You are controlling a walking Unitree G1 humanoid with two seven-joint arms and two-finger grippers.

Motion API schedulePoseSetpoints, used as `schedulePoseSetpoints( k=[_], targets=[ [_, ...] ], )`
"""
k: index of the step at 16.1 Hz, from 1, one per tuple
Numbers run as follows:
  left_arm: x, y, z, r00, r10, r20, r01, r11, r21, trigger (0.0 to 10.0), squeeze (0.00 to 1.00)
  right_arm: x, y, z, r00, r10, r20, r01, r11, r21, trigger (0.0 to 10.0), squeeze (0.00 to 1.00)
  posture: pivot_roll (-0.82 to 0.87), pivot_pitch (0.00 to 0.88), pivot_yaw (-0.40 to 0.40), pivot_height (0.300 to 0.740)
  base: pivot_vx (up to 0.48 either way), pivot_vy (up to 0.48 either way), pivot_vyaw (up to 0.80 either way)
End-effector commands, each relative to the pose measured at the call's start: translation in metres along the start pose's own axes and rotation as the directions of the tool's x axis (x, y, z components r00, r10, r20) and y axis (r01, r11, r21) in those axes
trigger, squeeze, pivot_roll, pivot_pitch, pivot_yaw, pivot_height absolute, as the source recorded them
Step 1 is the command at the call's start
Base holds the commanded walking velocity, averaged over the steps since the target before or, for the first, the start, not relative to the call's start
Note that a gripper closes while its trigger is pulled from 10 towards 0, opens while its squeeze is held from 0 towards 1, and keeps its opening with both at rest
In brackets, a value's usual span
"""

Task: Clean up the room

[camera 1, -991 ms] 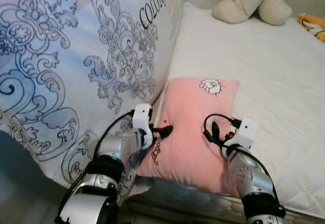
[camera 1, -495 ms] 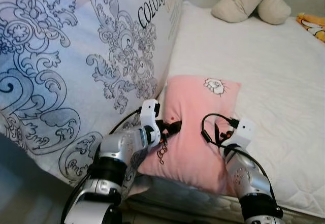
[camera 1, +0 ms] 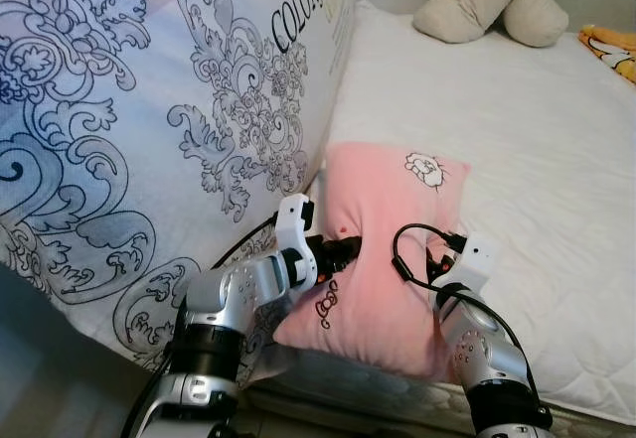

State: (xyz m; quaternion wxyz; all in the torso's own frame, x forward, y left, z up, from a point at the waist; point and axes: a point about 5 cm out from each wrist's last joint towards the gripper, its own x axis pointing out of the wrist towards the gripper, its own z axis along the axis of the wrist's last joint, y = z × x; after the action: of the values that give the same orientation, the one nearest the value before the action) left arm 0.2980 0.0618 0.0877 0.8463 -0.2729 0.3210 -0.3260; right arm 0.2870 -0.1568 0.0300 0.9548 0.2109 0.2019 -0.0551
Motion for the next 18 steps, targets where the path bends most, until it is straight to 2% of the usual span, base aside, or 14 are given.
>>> schedulePoseSetpoints(
  k=[1, 4, 8, 9, 12, 13, 14, 15, 18],
  targets=[
    [0.004, -0.014, 0.001, 0.998, -0.066, -0.003, 0.066, 0.997, 0.047, 0.0, 0.00, -0.001, 0.016, 0.002, 0.997, 0.072, 0.022, -0.072, 0.997, -0.023, 0.0, 0.00, -0.04, 0.000, -0.024, 0.740, 0.000, 0.000, 0.00],
    [0.001, -0.019, 0.010, 0.995, -0.091, 0.032, 0.089, 0.993, 0.073, 0.0, 0.00, -0.001, 0.021, 0.012, 0.993, 0.097, 0.071, -0.095, 0.995, -0.028, 0.0, 0.00, -0.05, 0.000, -0.023, 0.740, 0.000, 0.000, 0.00],
    [-0.005, -0.044, 0.046, 0.978, -0.152, 0.143, 0.128, 0.978, 0.162, 0.0, 0.00, 0.003, 0.033, 0.023, 0.985, 0.115, 0.127, -0.113, 0.993, -0.019, 0.0, 0.00, -0.03, 0.000, -0.026, 0.740, 0.000, 0.000, 0.00],
    [-0.008, -0.055, 0.058, 0.967, -0.185, 0.175, 0.150, 0.969, 0.196, 0.0, 0.00, 0.003, 0.037, 0.024, 0.983, 0.123, 0.136, -0.121, 0.992, -0.019, 0.0, 0.00, -0.03, 0.000, -0.026, 0.740, 0.000, 0.000, 0.00],
    [-0.015, -0.074, 0.082, 0.944, -0.231, 0.235, 0.157, 0.942, 0.297, 0.0, 0.00, 0.006, 0.046, 0.025, 0.978, 0.147, 0.146, -0.145, 0.989, -0.024, 0.0, 0.00, -0.03, 0.000, -0.026, 0.740, 0.000, 0.000, 0.00],
    [-0.020, -0.079, 0.092, 0.940, -0.228, 0.255, 0.100, 0.896, 0.433, 0.0, 0.00, 0.009, 0.048, 0.026, 0.977, 0.153, 0.147, -0.151, 0.988, -0.029, 0.0, 0.00, -0.02, 0.000, -0.024, 0.740, 0.000, 0.000, 0.00],
    [-0.023, -0.078, 0.095, 0.940, -0.208, 0.270, 0.046, 0.862, 0.506, 0.0, 0.00, 0.011, 0.049, 0.026, 0.977, 0.154, 0.146, -0.151, 0.988, -0.033, 0.0, 0.00, -0.02, 0.000, -0.024, 0.740, 0.000, 0.000, 0.00],
    [-0.025, -0.076, 0.093, 0.944, -0.188, 0.271, 0.024, 0.860, 0.510, 0.0, 0.00, 0.015, 0.049, 0.030, 0.976, 0.157, 0.148, -0.152, 0.987, -0.041, 0.0, 0.00, -0.02, 0.000, -0.024, 0.740, 0.000, 0.000, 0.00],
    [-0.025, -0.064, 0.075, 0.972, -0.093, 0.214, -0.017, 0.886, 0.464, 0.0, 0.00, 0.020, 0.044, 0.038, 0.976, 0.152, 0.158, -0.145, 0.988, -0.054, 0.0, 0.00, -0.01, 0.000, -0.032, 0.740, 0.000, 0.000, 0.00]
  ],
)
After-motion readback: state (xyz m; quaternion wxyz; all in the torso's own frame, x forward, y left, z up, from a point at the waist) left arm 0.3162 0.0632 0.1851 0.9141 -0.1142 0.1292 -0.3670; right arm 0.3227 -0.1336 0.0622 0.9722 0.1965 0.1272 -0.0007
